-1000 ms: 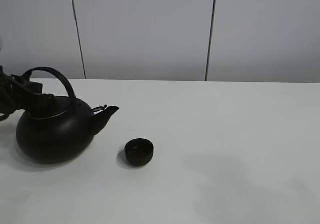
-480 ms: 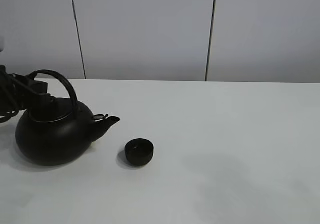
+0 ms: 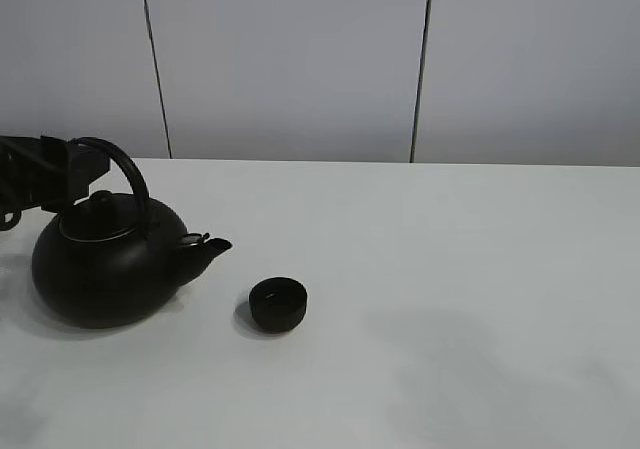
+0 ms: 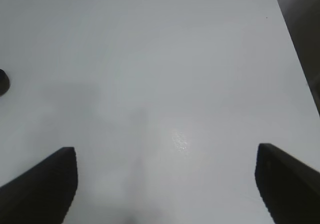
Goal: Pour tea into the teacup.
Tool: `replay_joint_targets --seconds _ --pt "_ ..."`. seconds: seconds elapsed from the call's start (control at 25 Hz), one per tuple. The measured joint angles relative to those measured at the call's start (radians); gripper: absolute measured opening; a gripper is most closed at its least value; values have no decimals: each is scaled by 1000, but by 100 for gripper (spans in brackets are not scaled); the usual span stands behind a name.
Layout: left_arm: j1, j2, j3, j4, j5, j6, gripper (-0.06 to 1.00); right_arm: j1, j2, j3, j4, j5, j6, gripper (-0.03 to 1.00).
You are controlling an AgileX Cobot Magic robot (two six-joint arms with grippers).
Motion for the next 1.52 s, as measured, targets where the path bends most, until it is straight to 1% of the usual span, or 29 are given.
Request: replay_joint_targets --seconds 0.16,0.24,0.32,0.4,0.48,0.6,0.72,0.84,0.96,1.08,1.16,1.32,1.44,1.52 --pt "-18 -84 62 4 30 6 54 0 0 0 0 0 0 66" --pt "-32 -140 82 6 89 7 55 0 0 0 0 0 0 66" --pt "-48 -218 91 7 182 7 59 0 0 0 0 0 0 66" --pt "-67 -306 89 7 301 3 63 0 0 0 0 0 0 66" --pt "-83 -406 62 11 443 -5 66 0 0 0 0 0 0 66" --pt "-86 -521 -45 12 706 -34 68 0 0 0 0 0 0 66" --pt "-86 -576 -195 11 954 -55 69 0 0 0 0 0 0 66" --pt "-48 -590 -341 19 1153 -57 69 0 0 0 0 0 0 66" --pt "48 -600 -482 19 1337 -58 69 0 0 0 0 0 0 66" --pt "130 -646 -565 19 1453 -29 69 0 0 0 0 0 0 66" --pt "143 -721 -577 8 1510 -15 69 0 0 0 0 0 0 66" --pt "146 -926 -566 -62 1650 2 69 0 0 0 0 0 0 66" --pt "146 -1126 -491 -109 1773 44 69 0 0 0 0 0 0 66" --pt "146 -1267 -422 -137 1836 65 69 0 0 0 0 0 0 66"
